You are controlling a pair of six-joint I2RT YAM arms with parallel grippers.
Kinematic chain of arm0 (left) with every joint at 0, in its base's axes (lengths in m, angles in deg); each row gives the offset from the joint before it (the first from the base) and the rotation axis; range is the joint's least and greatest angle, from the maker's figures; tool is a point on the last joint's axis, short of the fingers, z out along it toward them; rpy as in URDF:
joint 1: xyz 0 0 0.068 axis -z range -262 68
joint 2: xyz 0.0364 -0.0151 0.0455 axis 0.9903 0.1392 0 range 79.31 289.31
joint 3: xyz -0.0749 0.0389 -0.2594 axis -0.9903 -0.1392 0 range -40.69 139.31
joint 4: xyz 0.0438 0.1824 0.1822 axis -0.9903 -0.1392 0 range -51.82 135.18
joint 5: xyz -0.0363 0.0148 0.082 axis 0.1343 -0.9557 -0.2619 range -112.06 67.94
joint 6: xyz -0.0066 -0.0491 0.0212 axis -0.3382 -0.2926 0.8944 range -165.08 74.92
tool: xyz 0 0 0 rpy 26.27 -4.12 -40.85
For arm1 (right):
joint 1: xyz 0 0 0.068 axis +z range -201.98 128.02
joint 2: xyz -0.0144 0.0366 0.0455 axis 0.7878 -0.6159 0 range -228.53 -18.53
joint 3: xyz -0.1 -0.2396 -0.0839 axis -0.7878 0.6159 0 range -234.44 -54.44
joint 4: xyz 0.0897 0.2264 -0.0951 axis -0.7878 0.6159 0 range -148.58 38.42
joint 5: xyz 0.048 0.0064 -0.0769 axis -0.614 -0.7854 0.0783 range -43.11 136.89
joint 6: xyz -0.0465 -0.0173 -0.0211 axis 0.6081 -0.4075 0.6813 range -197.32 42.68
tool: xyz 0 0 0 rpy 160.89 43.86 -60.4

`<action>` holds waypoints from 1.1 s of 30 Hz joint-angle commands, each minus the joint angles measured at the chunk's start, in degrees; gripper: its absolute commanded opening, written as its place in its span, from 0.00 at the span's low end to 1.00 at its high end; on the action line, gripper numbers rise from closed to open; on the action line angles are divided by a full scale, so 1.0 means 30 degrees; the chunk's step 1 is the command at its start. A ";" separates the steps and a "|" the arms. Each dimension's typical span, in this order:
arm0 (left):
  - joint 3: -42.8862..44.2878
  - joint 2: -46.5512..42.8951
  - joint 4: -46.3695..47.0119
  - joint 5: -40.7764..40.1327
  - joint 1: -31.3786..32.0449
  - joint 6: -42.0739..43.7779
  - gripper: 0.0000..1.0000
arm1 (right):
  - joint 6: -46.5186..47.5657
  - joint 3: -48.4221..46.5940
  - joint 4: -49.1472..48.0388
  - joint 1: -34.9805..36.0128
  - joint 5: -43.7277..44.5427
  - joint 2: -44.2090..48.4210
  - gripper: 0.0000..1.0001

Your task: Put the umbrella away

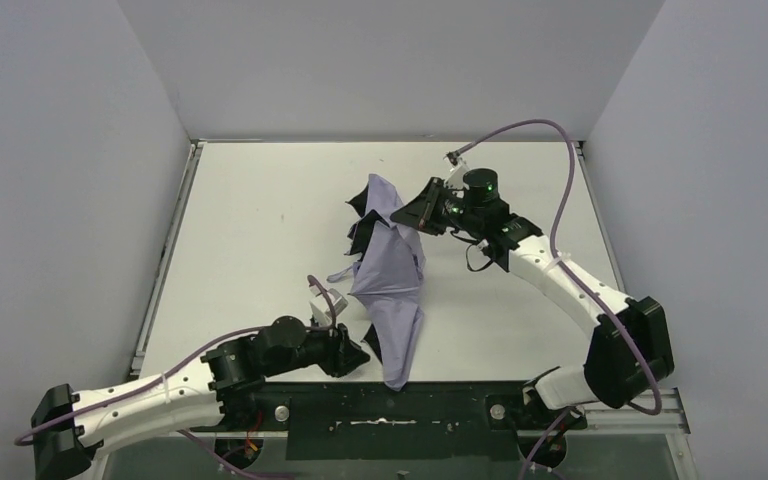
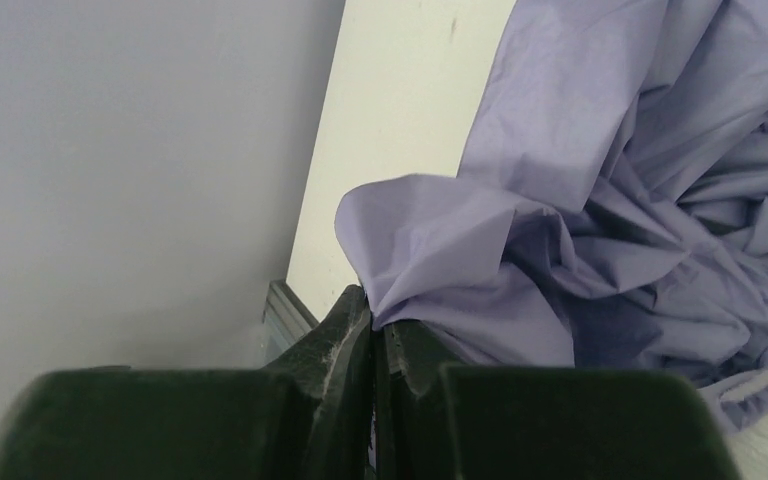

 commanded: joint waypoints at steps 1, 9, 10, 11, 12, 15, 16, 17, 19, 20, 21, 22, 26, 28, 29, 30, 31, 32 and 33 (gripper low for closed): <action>-0.0310 0.0140 0.0484 -0.0478 -0.1116 -0.0675 0.30 | 0.1199 0.0348 0.2445 0.0973 -0.1015 0.2195 0.00; -0.1088 0.3920 0.3458 -0.0610 -0.1621 -0.0959 0.07 | 0.1183 0.1952 0.6672 0.3188 0.0937 0.5976 0.02; -0.1144 0.4268 0.3580 -0.0633 -0.1615 -0.0960 0.05 | 0.1015 0.2294 0.7008 0.3256 0.1085 0.6348 0.02; -0.1144 0.4568 0.3665 -0.0658 -0.1621 -0.0945 0.04 | 0.0851 0.2633 0.7310 0.3327 0.1239 0.6761 0.02; -0.1177 0.4861 0.3723 -0.0731 -0.1622 -0.0932 0.04 | 0.0691 0.2990 0.7564 0.3387 0.1346 0.7109 0.03; -0.1152 0.5506 0.3683 -0.1123 -0.1662 -0.0981 0.02 | 0.0224 0.4196 0.8167 0.3776 0.1413 0.7811 0.03; -0.1112 0.5631 0.3678 -0.1239 -0.1679 -0.1003 0.01 | 0.0027 0.4541 0.8275 0.3981 0.1416 0.7980 0.04; -0.1062 0.5782 0.3622 -0.1422 -0.1681 -0.1015 0.00 | -0.0217 0.4844 0.8369 0.4252 0.1449 0.8144 0.05; -0.0913 0.6046 0.3397 -0.1799 -0.1666 -0.1124 0.00 | -0.0745 0.5453 0.8367 0.4897 0.1544 0.8459 0.07; -0.0848 0.6178 0.3367 -0.1899 -0.1679 -0.1160 0.00 | -0.0988 0.5716 0.8414 0.5253 0.1571 0.8552 0.08; -0.0818 0.6297 0.3378 -0.1981 -0.1681 -0.1164 0.00 | -0.1179 0.5990 0.8474 0.5580 0.1597 0.8600 0.10; -0.0788 0.6440 0.3416 -0.2039 -0.1666 -0.1165 0.00 | -0.1295 0.6211 0.8548 0.5990 0.1640 0.8609 0.11; -0.0700 0.7025 0.3588 -0.2239 -0.1662 -0.1245 0.00 | -0.2079 0.7576 0.8349 0.7368 0.2182 0.8693 0.14; -0.0619 0.7240 0.3626 -0.2332 -0.1681 -0.1253 0.00 | -0.2453 0.8430 0.7927 0.7961 0.2460 0.8606 0.14; -0.0544 0.7371 0.3579 -0.2379 -0.1681 -0.1253 0.00 | -0.2611 0.8849 0.7674 0.8218 0.2590 0.8442 0.14; -0.0450 0.7475 0.3522 -0.2451 -0.1681 -0.1253 0.00 | -0.2766 0.9404 0.7378 0.8492 0.2713 0.8271 0.14; -0.0369 0.7576 0.3522 -0.2457 -0.1681 -0.1238 0.00 | -0.2983 0.9835 0.7034 0.8720 0.2835 0.8125 0.14; -0.0326 0.7676 0.3519 -0.2479 -0.1681 -0.1225 0.00 | -0.3113 1.0222 0.6738 0.9012 0.2963 0.7964 0.14; -0.0284 0.7740 0.3518 -0.2500 -0.1681 -0.1202 0.00 | -0.3181 1.0549 0.6485 0.9315 0.3104 0.7830 0.14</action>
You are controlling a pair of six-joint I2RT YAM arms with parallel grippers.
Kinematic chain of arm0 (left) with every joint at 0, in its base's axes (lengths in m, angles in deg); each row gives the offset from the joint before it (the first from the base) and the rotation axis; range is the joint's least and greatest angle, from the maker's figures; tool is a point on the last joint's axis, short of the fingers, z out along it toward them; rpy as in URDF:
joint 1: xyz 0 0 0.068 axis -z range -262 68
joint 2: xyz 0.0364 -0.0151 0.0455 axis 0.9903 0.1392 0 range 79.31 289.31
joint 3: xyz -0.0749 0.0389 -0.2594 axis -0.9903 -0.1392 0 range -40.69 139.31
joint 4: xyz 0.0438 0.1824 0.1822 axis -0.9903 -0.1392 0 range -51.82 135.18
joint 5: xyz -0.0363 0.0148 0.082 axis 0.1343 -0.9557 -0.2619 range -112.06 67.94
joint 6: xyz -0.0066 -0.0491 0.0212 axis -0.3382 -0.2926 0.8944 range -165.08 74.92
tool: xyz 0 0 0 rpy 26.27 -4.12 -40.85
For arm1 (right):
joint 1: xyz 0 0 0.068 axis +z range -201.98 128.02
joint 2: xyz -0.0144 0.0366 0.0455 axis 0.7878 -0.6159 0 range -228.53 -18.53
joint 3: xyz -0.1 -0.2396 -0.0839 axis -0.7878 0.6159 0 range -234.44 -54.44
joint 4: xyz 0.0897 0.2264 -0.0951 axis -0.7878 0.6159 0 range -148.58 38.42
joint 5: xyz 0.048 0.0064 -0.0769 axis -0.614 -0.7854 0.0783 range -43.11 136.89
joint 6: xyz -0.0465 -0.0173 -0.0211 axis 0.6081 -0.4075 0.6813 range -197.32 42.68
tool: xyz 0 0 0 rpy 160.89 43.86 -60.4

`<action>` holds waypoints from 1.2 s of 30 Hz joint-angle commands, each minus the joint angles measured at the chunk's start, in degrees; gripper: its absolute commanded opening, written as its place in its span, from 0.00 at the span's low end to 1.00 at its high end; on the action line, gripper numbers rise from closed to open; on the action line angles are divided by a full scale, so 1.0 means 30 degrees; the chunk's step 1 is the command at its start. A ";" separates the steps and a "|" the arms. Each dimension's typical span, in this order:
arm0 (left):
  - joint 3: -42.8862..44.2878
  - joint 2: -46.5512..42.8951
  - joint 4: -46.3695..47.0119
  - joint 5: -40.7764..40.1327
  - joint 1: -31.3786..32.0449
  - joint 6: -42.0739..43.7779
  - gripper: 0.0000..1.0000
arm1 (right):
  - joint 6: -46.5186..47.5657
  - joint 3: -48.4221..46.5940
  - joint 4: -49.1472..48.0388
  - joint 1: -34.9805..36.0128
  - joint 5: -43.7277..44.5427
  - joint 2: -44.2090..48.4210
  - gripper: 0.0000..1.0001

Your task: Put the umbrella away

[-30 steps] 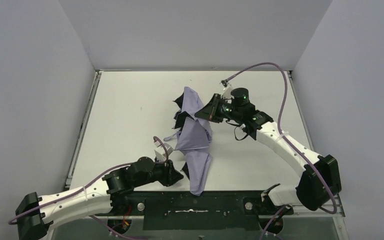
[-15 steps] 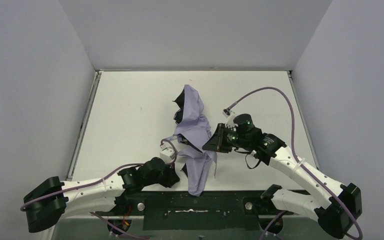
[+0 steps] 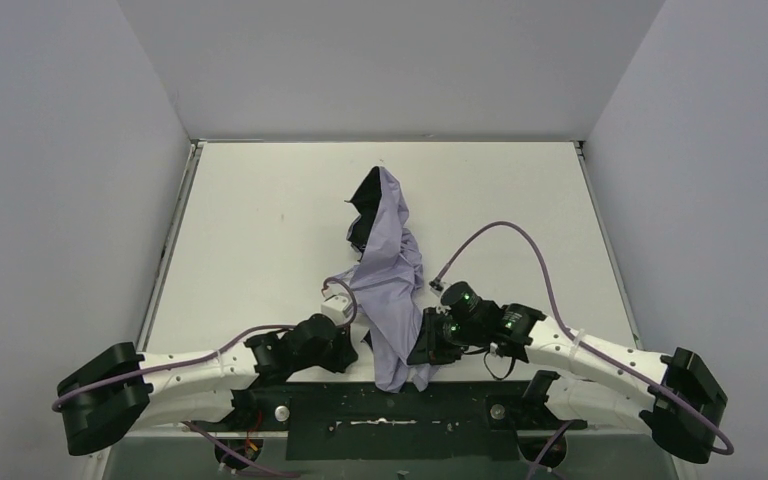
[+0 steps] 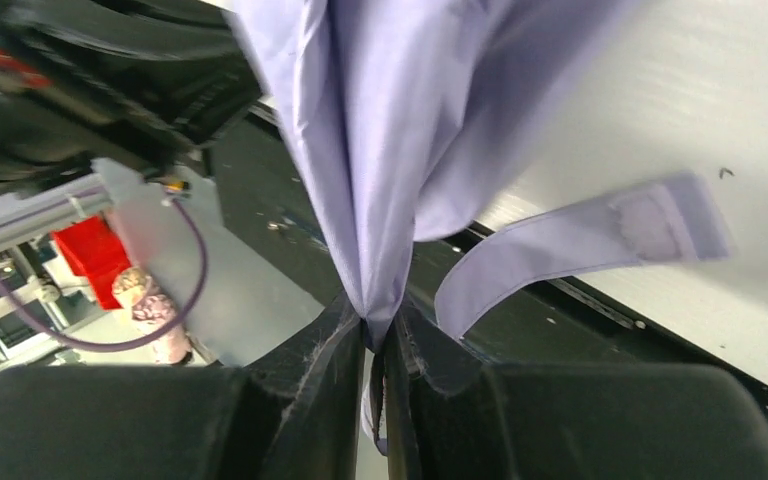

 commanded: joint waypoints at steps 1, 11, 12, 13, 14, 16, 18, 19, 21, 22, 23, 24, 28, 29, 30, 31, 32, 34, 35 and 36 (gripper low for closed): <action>0.0898 0.0361 0.0899 -0.0561 -0.0136 -0.0088 0.00 | -0.0930 0.1280 -0.1616 0.1023 0.1031 -0.0467 0.14; 0.1184 0.1163 0.1210 -0.0995 -0.0147 -0.0089 0.04 | -0.0182 0.3638 -0.3465 0.1206 0.2329 -0.2684 0.29; 0.1235 0.1207 0.1250 -0.0989 -0.0156 -0.0050 0.04 | 0.0114 0.3494 -0.3463 0.1188 0.2348 -0.2835 0.30; 0.1318 0.1235 0.1265 -0.0999 -0.0142 0.0006 0.04 | 0.0474 0.3139 -0.3203 0.1204 0.2398 -0.2887 0.32; 0.1358 0.1243 0.1286 -0.1004 -0.0159 0.0049 0.04 | 0.0841 0.2696 -0.2367 0.1221 0.2540 -0.2754 0.34; 0.1404 0.1194 0.1295 -0.0988 -0.0137 0.0102 0.05 | 0.1681 0.1288 -0.0259 0.1232 0.3340 -0.2013 0.40; 0.1312 0.1060 0.1380 -0.0917 -0.0150 0.0160 0.05 | 0.2651 -0.0088 0.2003 0.1237 0.4469 -0.0974 0.47; 0.1229 0.0993 0.1385 -0.0880 -0.0149 0.0189 0.05 | 0.3171 -0.0861 0.3101 0.1212 0.5003 -0.0294 0.51; 0.1054 0.0789 0.1385 -0.0808 -0.0122 0.0231 0.07 | 0.4217 -0.2409 0.5021 0.1139 0.5882 0.0377 0.56; 0.0966 0.0707 0.1359 -0.0772 -0.0146 0.0235 0.09 | 0.4678 -0.3209 0.5793 0.1066 0.6279 0.0551 0.58; 0.0863 0.0586 0.1334 -0.0730 -0.0163 0.0235 0.09 | 0.5127 -0.3997 0.6560 0.1013 0.6695 0.0660 0.59; 0.0777 0.0462 0.1327 -0.0659 -0.0151 0.0235 0.10 | 0.5498 -0.4777 0.7157 0.0970 0.7135 0.0692 0.60; 0.0583 0.0222 0.1279 -0.0514 -0.0123 0.0314 0.14 | 0.6678 -0.7218 0.8115 0.0889 0.8517 0.0336 0.60; 0.0585 0.0218 0.1203 -0.0559 -0.0142 0.0322 0.15 | 0.6937 -0.7688 0.8048 0.0888 0.8611 0.0117 0.60; 0.0585 0.0280 0.1186 -0.0616 -0.0144 0.0345 0.16 | 0.7131 -0.8062 0.7915 0.0888 0.8693 -0.0097 0.59; 0.0607 0.0350 0.1159 -0.0696 -0.0137 0.0377 0.17 | 0.7269 -0.8358 0.7627 0.0884 0.8842 -0.0274 0.59; 0.0613 0.0421 0.1126 -0.0787 -0.0136 0.0367 0.17 | 0.7414 -0.8501 0.7104 0.0869 0.8974 -0.0454 0.58; 0.0649 0.0634 0.1107 -0.0937 -0.0136 0.0302 0.18 | 0.7852 -0.8759 0.5790 0.0603 0.9006 -0.1070 0.56; 0.0684 0.0742 0.1039 -0.1040 -0.0136 0.0258 0.18 | 0.8062 -0.9075 0.5344 0.0230 0.8848 -0.1648 0.55; 0.0762 0.0887 0.0899 -0.1134 -0.0136 0.0176 0.18 | 0.8323 -0.9524 0.5042 -0.0260 0.8462 -0.2332 0.53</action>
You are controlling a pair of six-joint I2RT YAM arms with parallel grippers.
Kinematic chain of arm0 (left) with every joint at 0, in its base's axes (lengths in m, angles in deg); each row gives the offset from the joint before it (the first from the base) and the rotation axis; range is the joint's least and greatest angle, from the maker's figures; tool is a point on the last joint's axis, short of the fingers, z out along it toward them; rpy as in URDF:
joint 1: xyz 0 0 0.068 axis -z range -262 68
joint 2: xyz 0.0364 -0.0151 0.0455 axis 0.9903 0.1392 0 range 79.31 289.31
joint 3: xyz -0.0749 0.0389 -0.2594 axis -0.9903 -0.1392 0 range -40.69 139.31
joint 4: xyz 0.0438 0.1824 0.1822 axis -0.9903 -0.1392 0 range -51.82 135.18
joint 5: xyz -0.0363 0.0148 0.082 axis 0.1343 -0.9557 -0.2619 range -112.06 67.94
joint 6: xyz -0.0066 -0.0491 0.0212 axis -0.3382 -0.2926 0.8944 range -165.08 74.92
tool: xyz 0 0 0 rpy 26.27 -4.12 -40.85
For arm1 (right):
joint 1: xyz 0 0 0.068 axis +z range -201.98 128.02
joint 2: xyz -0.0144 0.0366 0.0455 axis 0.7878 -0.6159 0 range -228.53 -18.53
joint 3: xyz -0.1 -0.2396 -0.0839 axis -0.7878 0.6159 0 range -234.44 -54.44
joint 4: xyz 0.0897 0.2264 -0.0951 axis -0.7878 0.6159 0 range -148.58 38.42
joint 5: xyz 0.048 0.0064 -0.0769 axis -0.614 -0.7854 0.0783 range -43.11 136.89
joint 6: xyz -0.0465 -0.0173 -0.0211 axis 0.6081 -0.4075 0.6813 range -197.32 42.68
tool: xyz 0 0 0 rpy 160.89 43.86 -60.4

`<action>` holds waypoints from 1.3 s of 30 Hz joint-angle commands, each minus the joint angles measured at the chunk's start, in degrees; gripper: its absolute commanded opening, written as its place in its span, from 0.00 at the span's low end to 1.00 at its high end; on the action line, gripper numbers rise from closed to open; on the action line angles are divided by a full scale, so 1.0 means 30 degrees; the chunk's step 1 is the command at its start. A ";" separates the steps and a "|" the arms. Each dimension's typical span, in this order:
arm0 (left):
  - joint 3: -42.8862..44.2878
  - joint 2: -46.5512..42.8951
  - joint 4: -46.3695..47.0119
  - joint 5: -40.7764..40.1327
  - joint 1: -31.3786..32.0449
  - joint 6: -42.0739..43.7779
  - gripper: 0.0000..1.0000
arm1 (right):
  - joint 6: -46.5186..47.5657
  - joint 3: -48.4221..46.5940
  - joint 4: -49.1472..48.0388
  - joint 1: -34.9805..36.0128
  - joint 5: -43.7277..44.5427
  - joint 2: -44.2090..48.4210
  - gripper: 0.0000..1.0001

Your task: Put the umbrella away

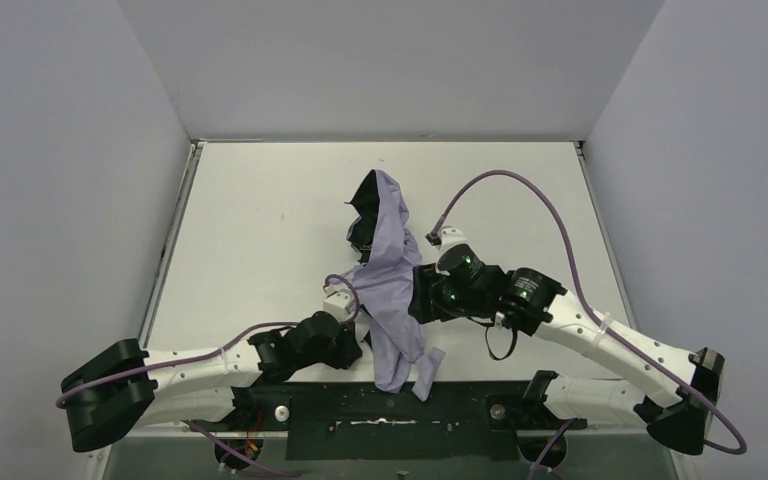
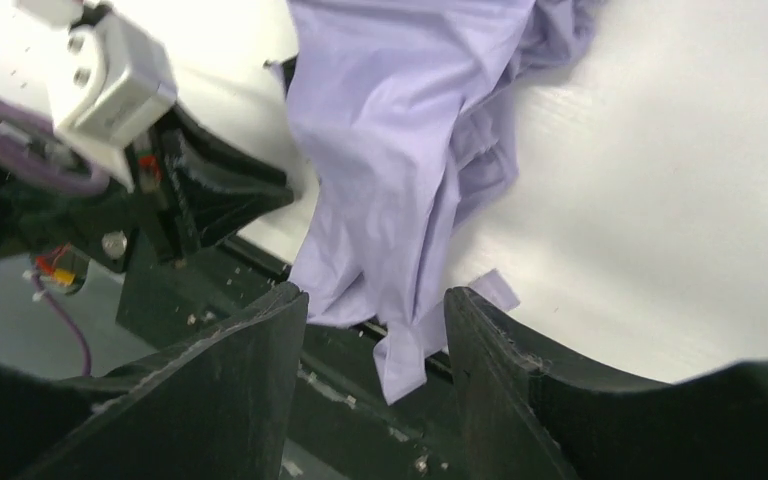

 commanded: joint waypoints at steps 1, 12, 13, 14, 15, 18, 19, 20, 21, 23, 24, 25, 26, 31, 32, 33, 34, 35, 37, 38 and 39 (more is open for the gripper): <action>0.0346 0.0345 0.0330 -0.0625 -0.0093 -0.0031 0.18 | 0.1759 -0.1984 -0.2009 -0.1569 -0.0004 -0.2469 0.53; 0.0983 0.2130 0.0400 -0.1717 0.0207 -0.0431 0.24 | 0.6298 -1.1945 -0.2111 -0.3511 -0.0260 -1.1049 0.56; 0.1018 0.2235 0.0405 -0.1781 0.0262 -0.0465 0.24 | 0.6619 -1.2972 -0.1928 -0.3769 -0.0063 -1.2049 0.57; 0.1054 0.2314 0.0431 -0.1819 0.0298 -0.0502 0.24 | 0.6923 -1.3997 -0.1667 -0.4079 0.0021 -1.2769 0.57; 0.1056 0.2353 0.0435 -0.1853 0.0343 -0.0529 0.25 | 0.7294 -1.4986 -0.1408 -0.4364 0.0492 -1.3467 0.59; 0.1028 0.2276 0.0431 -0.1995 0.0424 -0.0665 0.25 | 0.7931 -1.7768 -0.0363 -0.5164 0.0794 -1.5463 0.62; 0.1005 0.2217 0.0391 -0.2036 0.0446 -0.0681 0.25 | 0.8039 -1.8416 -0.0157 -0.5411 0.0721 -1.6009 0.62; 0.0984 0.2187 0.0386 -0.2074 0.0475 -0.0705 0.25 | 0.8100 -1.8959 0.0067 -0.5658 0.0642 -1.6439 0.62; 0.0970 0.2128 0.0330 -0.2112 0.0478 -0.0708 0.25 | 0.8156 -1.9503 0.0351 -0.5861 0.0596 -1.6903 0.62; 0.0971 0.2061 0.0278 -0.2148 0.0519 -0.0709 0.25 | 0.8304 -2.0512 0.1095 -0.6158 0.0500 -1.7701 0.61; 0.0969 0.2047 0.0280 -0.2150 0.0509 -0.0709 0.25 | 0.8368 -2.0850 0.1388 -0.6205 0.0399 -1.7955 0.61; 0.0972 0.2045 0.0269 -0.2154 0.0510 -0.0723 0.25 | 0.8464 -2.1060 0.1498 -0.6215 0.0272 -1.8103 0.60; 0.0969 0.2067 0.0312 -0.2177 0.0527 -0.0727 0.25 | 0.8472 -2.1091 0.1508 -0.6213 0.0242 -1.8206 0.60; 0.1019 0.2328 0.0517 -0.2098 0.0552 -0.0712 0.26 | 0.8510 -2.1333 0.1435 -0.6212 -0.0571 -1.8597 0.56; 0.1026 0.2362 0.0559 -0.2078 0.0539 -0.0709 0.26 | 0.8511 -2.1433 0.1423 -0.6212 -0.0541 -1.8686 0.55; 0.1053 0.2366 0.0568 -0.2050 0.0538 -0.0683 0.26 | 0.8591 -2.1541 0.1399 -0.6212 -0.0567 -1.8751 0.54; 0.1034 0.2374 0.0554 -0.2046 0.0537 -0.0680 0.26 | 0.8653 -2.1649 0.1320 -0.6165 -0.0606 -1.8804 0.53; 0.1006 0.2342 0.0574 -0.2086 0.0537 -0.0679 0.26 | 0.8693 -2.1721 0.1240 -0.6151 -0.0597 -1.8832 0.51; 0.0893 0.2224 0.0660 -0.2153 0.0549 -0.0707 0.26 | 0.8805 -2.2020 0.1206 -0.6034 -0.0539 -1.8982 0.50; 0.0842 0.2159 0.0716 -0.2176 0.0539 -0.0708 0.26 | 0.8899 -2.2204 0.1233 -0.5952 -0.0530 -1.9027 0.50; 0.0810 0.2114 0.0741 -0.2212 0.0552 -0.0731 0.26 | 0.8999 -2.2406 0.1280 -0.5883 -0.0459 -1.9131 0.51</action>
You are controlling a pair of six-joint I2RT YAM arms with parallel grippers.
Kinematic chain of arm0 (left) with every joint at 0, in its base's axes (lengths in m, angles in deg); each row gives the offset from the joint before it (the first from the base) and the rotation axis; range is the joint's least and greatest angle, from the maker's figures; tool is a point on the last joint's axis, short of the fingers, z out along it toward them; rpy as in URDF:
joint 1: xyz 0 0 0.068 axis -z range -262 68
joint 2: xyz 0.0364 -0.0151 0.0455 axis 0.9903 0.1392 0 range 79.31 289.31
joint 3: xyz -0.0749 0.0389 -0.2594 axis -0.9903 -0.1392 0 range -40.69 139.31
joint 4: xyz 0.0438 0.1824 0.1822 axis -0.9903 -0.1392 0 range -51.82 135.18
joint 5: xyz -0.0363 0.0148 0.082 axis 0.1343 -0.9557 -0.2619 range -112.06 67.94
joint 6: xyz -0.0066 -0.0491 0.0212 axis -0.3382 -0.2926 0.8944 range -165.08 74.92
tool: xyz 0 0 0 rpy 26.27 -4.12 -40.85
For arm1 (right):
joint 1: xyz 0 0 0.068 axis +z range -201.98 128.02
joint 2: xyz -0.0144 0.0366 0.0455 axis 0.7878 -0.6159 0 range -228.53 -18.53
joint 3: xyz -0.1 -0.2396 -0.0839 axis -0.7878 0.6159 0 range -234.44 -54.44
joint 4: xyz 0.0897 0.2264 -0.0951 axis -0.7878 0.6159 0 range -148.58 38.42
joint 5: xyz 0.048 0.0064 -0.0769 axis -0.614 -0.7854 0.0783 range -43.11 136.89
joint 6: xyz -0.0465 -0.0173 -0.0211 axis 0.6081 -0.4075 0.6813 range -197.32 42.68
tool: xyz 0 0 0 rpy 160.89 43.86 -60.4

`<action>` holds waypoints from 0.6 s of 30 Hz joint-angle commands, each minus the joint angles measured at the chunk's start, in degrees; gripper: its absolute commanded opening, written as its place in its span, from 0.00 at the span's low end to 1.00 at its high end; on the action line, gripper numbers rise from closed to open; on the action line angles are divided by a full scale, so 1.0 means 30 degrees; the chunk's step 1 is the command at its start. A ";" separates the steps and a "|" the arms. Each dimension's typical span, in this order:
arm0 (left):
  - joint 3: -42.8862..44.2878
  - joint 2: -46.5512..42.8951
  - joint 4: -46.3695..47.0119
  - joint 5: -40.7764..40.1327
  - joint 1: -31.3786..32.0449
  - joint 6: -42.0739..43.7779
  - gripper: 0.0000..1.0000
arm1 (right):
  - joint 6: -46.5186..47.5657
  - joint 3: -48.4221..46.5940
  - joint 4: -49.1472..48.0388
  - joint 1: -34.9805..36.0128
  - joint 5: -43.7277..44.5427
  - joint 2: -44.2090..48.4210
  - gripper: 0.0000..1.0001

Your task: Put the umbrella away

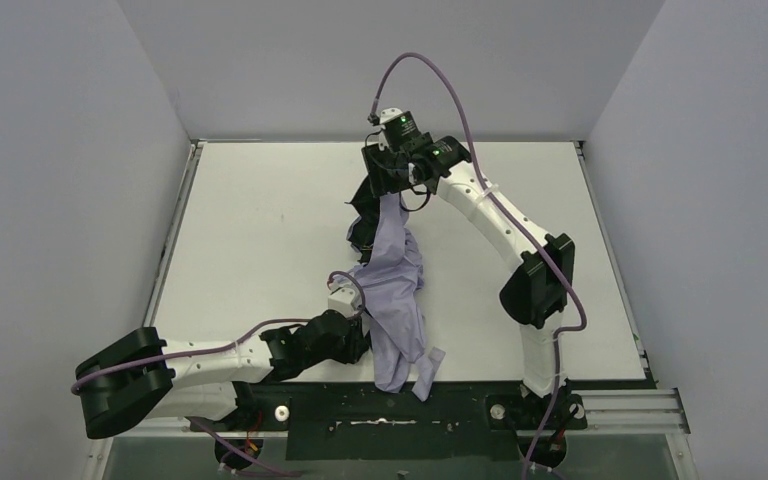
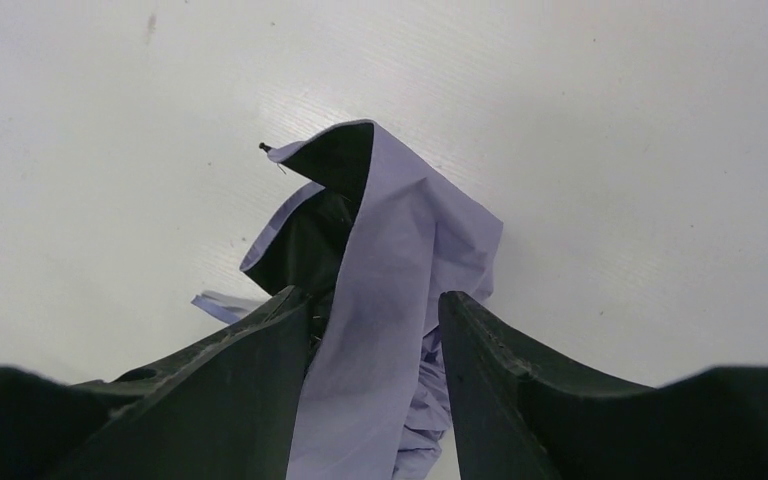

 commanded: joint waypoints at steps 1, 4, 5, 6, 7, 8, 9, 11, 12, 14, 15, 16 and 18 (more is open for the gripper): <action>-0.0029 -0.0034 -0.0268 -0.0457 0.0091 -0.0096 0.26 | 0.0633 -0.1592 -0.0352 0.0359 0.0162 -0.0551 0.53; -0.0209 -0.0173 -0.0132 -0.0490 0.0093 -0.0166 0.26 | 0.0923 -0.2574 0.0295 0.0627 0.0520 -0.1261 0.57; -0.0260 -0.0243 -0.0125 -0.0516 0.0086 -0.0171 0.26 | 0.1035 -0.2901 0.0486 0.0720 0.0856 -0.1506 0.57; -0.0285 -0.0300 -0.0109 -0.0530 0.0100 -0.0183 0.26 | 0.1123 -0.3282 0.0671 0.0872 0.1393 -0.1719 0.57; -0.0346 -0.0329 -0.0096 -0.0546 0.0098 -0.0184 0.26 | 0.1281 -0.3539 0.0911 0.0978 0.2052 -0.1966 0.57; -0.0413 -0.0398 -0.0061 -0.0548 0.0113 -0.0207 0.26 | 0.1413 -0.3761 0.1109 0.1093 0.2615 -0.2169 0.56; -0.0472 -0.0473 -0.0039 -0.0552 0.0093 -0.0228 0.26 | 0.1540 -0.3983 0.1346 0.1210 0.3118 -0.2355 0.55; -0.0565 -0.0602 -0.0036 -0.0536 0.0097 -0.0243 0.26 | 0.1732 -0.4242 0.1712 0.1397 0.4124 -0.2578 0.53; -0.0572 -0.0678 -0.0054 -0.0560 0.0087 -0.0218 0.26 | 0.1821 -0.4263 0.1832 0.1483 0.4449 -0.2600 0.52; -0.0623 -0.0763 -0.0065 -0.0573 0.0086 -0.0221 0.26 | 0.1906 -0.4292 0.1995 0.1641 0.4971 -0.2539 0.51; -0.0623 -0.0790 -0.0043 -0.0588 0.0104 -0.0215 0.26 | 0.1953 -0.4309 0.2087 0.1751 0.5207 -0.2530 0.50; -0.0651 -0.0797 -0.0040 -0.0590 0.0092 -0.0188 0.26 | 0.2010 -0.4326 0.2179 0.1842 0.5474 -0.2495 0.48; -0.0660 -0.0809 -0.0021 -0.0590 0.0088 -0.0185 0.26 | 0.2173 -0.4352 0.2424 0.2104 0.6068 -0.2401 0.42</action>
